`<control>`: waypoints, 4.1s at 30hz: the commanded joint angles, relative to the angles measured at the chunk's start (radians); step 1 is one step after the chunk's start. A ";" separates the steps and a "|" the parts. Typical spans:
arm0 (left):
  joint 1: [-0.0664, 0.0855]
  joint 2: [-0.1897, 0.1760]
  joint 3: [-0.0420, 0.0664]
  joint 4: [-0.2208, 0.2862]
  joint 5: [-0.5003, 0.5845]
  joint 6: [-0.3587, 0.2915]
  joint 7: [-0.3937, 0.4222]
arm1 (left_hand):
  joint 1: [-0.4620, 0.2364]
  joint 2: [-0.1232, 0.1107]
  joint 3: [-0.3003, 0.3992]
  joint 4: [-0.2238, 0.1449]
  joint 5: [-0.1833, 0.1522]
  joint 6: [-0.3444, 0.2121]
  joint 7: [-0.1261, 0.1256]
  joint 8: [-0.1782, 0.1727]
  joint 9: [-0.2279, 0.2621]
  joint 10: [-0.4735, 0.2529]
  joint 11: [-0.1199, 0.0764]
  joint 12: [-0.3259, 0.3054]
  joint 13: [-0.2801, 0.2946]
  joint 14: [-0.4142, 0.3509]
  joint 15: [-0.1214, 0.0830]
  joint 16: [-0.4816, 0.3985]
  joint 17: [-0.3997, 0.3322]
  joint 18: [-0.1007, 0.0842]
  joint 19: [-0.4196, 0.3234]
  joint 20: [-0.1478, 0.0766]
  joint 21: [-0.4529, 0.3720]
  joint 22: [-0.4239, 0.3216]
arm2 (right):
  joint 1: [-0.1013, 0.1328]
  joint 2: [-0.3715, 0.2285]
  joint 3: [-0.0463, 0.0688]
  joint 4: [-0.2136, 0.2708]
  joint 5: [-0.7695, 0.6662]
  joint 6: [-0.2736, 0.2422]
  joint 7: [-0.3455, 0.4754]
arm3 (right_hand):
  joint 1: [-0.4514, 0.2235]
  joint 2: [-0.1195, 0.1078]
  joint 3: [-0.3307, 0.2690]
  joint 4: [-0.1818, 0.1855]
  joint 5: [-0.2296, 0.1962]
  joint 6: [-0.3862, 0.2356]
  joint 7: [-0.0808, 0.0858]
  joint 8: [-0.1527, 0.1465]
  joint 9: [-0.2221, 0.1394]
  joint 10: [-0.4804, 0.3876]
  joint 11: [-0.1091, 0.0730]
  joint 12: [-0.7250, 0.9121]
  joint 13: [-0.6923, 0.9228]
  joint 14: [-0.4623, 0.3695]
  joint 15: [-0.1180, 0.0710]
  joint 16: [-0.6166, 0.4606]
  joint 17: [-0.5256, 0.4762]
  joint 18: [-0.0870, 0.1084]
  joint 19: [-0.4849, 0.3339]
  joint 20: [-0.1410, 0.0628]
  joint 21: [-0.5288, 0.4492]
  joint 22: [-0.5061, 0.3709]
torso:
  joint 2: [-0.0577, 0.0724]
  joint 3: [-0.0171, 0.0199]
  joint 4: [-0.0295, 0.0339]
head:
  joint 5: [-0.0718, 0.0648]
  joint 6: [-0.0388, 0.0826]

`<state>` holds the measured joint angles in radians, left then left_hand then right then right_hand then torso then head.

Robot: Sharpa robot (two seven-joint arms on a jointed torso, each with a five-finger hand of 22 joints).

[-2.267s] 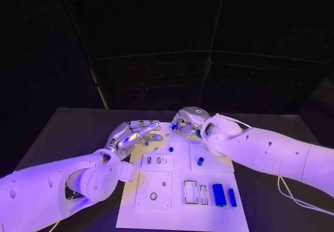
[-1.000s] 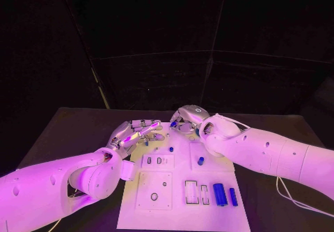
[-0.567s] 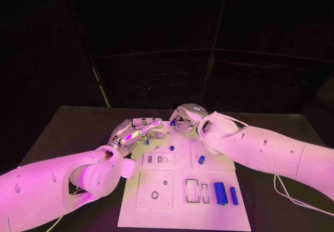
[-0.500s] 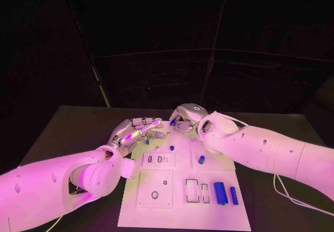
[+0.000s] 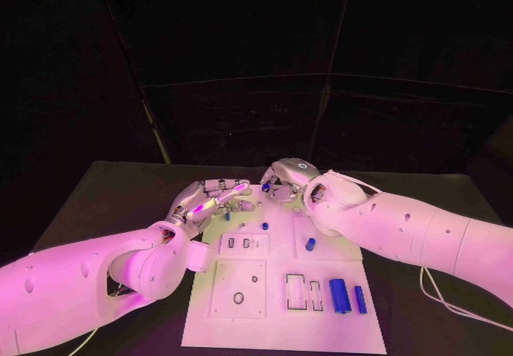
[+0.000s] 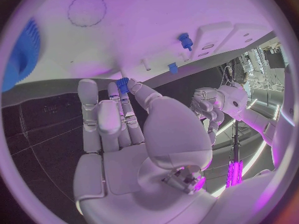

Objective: Assemble the parts on the task board

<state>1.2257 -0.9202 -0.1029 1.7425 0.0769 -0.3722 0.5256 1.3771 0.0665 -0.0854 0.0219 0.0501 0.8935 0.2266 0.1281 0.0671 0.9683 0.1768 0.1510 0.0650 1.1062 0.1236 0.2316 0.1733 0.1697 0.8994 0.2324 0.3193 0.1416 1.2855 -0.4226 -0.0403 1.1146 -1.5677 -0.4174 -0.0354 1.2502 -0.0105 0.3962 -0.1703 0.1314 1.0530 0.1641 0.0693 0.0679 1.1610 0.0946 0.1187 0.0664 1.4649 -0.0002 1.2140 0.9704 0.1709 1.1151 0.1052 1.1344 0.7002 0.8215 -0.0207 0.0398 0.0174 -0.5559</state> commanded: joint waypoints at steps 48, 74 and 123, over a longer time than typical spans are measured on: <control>0.005 -0.001 0.000 -0.002 -0.008 0.010 -0.001 | -0.003 0.009 0.001 -0.005 -0.001 0.000 0.013 -0.008 -0.001 0.001 0.005 -0.006 0.000 0.006 0.001 -0.008 0.002 0.013 0.007 0.002 -0.005 -0.003 | 0.000 0.003 -0.001 0.010 0.012 -0.006 0.002 | 0.004 -0.049 0.012 0.020 -0.012 -0.047 0.015 -0.006 -0.003 -0.084 0.020 -0.033 -0.002 -0.006 0.022 -0.031 -0.069 0.000 -0.048 0.019 -0.023 -0.056 | 0.002 -0.0008 0.0004 | 0.004 0.007; 0.006 -0.001 0.000 -0.004 -0.008 0.010 -0.002 | -0.003 0.010 0.002 -0.006 -0.001 0.000 0.013 -0.008 -0.001 0.001 0.005 -0.007 0.000 0.007 0.001 -0.009 0.002 0.013 0.007 0.002 -0.005 -0.003 | 0.000 -0.014 -0.001 0.021 0.013 -0.071 0.022 | 0.015 -0.052 0.017 0.021 0.012 -0.047 0.014 -0.003 -0.001 -0.086 0.019 -0.026 0.000 -0.007 0.022 -0.032 -0.073 0.001 -0.049 0.021 -0.022 -0.055 | 0.001 0.0004 -0.0008 | 0.000 0.008; 0.006 -0.004 0.000 -0.012 -0.008 0.012 -0.001 | -0.002 0.012 0.003 -0.009 -0.002 0.001 0.012 -0.010 -0.001 0.002 0.005 -0.008 0.000 0.008 0.000 -0.011 0.003 0.013 0.008 0.002 -0.006 -0.004 | 0.023 -0.101 0.076 0.035 -0.072 0.145 -0.073 | 0.049 -0.092 -0.022 0.015 -0.039 -0.053 0.000 -0.001 0.000 -0.118 0.013 -0.002 0.003 -0.012 0.019 -0.046 -0.103 0.005 -0.074 0.019 -0.037 -0.084 | 0.002 -0.0014 0.0003 | -0.019 0.021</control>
<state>1.2304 -0.9253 -0.1030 1.7297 0.0765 -0.3720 0.5189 1.3731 0.0706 -0.0825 0.0191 0.0501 0.8935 0.2266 0.1243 0.0671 0.9683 0.1768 0.1471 0.0650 1.1062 0.1236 0.2276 0.1755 0.1696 0.8994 0.2324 0.3193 0.1389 1.3058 -0.5255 0.0346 1.1520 -1.6141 -0.3152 -0.1000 1.2931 -0.1045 0.3811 -0.1559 0.0963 1.0002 0.1682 0.0695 0.0677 1.0484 0.1107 0.1110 0.0679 1.4560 0.0198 1.1703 0.8675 0.1710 1.0471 0.1267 1.1026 0.6169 0.8234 -0.0224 0.0393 -0.0012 -0.5360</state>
